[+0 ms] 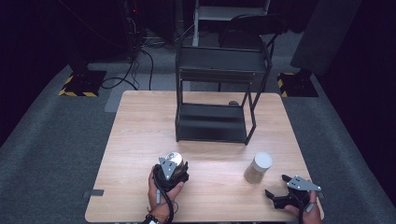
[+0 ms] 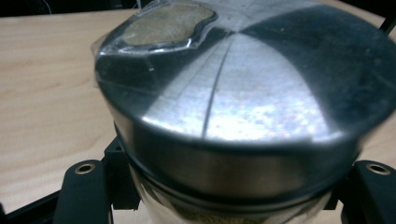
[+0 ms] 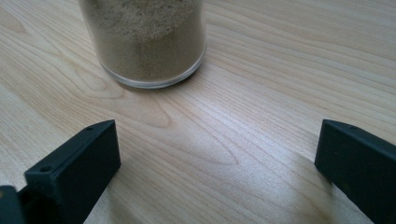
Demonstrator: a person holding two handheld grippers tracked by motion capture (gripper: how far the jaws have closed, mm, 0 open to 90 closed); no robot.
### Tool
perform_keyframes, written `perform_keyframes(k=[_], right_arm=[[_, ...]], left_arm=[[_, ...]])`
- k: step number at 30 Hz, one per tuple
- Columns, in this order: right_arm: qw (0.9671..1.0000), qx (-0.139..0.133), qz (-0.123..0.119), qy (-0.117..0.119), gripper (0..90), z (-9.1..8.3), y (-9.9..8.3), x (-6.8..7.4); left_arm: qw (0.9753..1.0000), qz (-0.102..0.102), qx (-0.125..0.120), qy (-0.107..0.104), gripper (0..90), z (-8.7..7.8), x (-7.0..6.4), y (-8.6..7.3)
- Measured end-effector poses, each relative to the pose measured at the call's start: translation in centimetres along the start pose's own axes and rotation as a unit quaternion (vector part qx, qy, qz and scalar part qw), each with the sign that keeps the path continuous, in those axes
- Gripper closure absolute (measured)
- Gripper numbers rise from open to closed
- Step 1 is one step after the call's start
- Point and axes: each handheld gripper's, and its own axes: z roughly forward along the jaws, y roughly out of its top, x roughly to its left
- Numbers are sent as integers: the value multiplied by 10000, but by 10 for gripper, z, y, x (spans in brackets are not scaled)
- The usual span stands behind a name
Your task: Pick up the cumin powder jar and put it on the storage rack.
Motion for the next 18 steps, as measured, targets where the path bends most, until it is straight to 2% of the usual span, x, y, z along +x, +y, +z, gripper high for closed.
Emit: perform_keyframes(k=[1,3,6,7,8,9,10,11,12,14,18], right_arm=[[10000,1,-6,-2,0,0,0,0],[10000,-2,3,-12,0,0,0,0],[10000,-7,-5,-20,0,0,0,1],[10000,-9,-5,-22,0,0,0,1],[10000,-9,-5,-23,0,0,0,1],[10000,-8,-4,-21,0,0,0,1],[10000,-5,-1,-20,0,0,0,1],[10000,-5,-1,-20,0,0,0,1],[10000,-3,3,-18,0,0,0,1],[10000,-1,8,-13,0,0,0,0],[10000,0,8,-12,0,0,0,0]], left_arm=[[10000,0,0,0,306,0,0,0],[10000,-21,-82,-50,306,2,-2,16],[9998,84,-189,-80,305,5,-4,34],[9998,84,-189,-80,306,5,-4,34],[9995,151,-239,-129,306,6,-5,47],[9994,201,-261,-125,305,7,-6,54],[9993,193,-291,-130,305,8,-7,60],[9993,193,-291,-130,305,8,-7,60],[9992,136,-308,-203,306,10,-5,73],[9990,215,-330,-189,305,12,-7,86],[9987,226,-418,-189,305,16,-7,105]])
